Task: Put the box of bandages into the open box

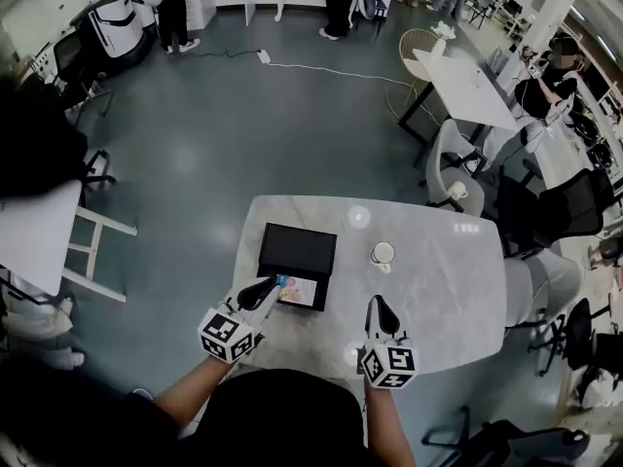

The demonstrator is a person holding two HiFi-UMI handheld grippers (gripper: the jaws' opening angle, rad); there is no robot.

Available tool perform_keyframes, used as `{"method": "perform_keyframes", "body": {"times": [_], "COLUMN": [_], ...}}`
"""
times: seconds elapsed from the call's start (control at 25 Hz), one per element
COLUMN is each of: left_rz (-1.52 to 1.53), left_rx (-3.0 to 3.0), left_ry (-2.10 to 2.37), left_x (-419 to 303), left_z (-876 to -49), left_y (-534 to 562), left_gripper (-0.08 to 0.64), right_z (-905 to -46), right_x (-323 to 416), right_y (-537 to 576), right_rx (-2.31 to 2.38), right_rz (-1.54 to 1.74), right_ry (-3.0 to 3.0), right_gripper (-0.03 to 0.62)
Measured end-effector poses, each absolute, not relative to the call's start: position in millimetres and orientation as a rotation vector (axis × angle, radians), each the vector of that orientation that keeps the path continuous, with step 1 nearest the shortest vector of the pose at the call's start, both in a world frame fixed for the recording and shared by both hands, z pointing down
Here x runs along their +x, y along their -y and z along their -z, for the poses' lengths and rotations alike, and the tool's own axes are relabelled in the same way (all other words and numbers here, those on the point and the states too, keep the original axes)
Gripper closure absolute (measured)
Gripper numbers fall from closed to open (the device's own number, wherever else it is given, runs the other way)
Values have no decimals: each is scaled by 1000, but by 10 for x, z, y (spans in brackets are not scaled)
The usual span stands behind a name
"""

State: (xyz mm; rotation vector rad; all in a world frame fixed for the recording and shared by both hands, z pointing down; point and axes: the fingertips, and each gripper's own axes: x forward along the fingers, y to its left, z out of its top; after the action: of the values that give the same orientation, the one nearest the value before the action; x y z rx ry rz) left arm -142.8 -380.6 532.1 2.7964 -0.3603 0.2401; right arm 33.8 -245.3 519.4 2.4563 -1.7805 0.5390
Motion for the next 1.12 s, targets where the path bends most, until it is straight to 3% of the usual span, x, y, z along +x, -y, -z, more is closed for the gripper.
{"method": "perform_keyframes", "body": {"times": [0.12, 1.12], "left_rz": [-137, -251], "left_rx": [2750, 2895], "left_ry": [604, 745], "left_x": [-1707, -1697], "left_z": [-5008, -4938], "left_y": [3903, 3813], "left_gripper": [535, 538], "right_z": [-4952, -4858], "right_x": [341, -25], "right_y": [2542, 2616], "right_rx": [2419, 2332], "right_rz": [-464, -429], "right_ry": [1812, 1901], "right_gripper": [578, 580]}}
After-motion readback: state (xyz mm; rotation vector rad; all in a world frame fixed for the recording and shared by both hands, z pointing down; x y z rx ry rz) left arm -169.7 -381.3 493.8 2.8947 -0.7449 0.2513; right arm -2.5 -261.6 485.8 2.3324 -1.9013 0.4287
